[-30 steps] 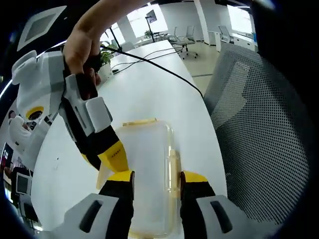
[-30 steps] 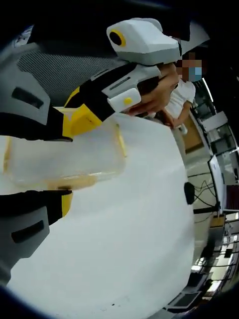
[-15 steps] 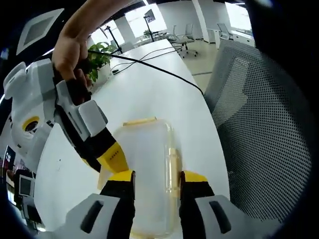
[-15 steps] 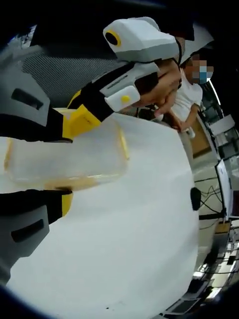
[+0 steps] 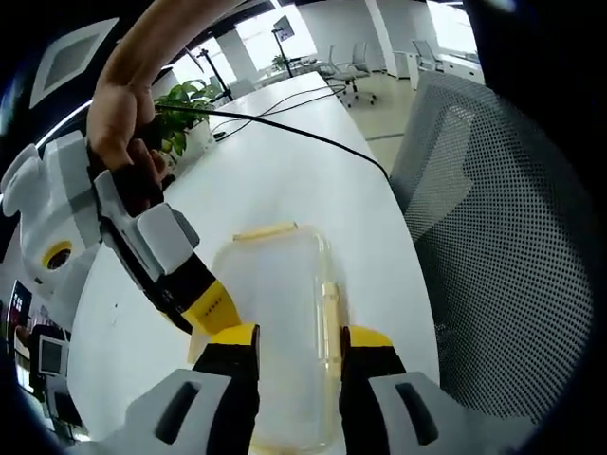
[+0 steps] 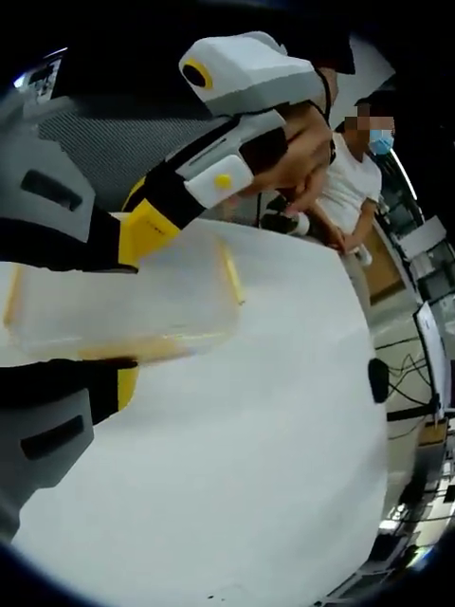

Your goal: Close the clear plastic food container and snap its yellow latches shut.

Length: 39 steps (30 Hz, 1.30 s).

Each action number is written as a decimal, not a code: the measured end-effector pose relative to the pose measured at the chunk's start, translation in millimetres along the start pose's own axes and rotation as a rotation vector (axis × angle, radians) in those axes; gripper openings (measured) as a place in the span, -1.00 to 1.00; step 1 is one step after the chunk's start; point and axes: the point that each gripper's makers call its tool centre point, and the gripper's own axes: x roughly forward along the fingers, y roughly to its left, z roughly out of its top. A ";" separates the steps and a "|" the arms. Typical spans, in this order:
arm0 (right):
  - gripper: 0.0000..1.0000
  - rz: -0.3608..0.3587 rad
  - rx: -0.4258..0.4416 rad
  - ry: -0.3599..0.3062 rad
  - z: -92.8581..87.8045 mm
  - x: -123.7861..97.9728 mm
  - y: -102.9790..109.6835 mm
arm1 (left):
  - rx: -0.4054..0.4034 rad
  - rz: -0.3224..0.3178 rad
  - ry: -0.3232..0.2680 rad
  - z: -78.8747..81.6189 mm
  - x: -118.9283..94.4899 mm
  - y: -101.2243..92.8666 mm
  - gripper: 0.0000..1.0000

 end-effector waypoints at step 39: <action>-0.29 -0.095 -0.087 -0.039 8.9 -11.5 -12.5 | -0.003 -0.012 0.024 -2.9 -3.2 -4.6 -0.25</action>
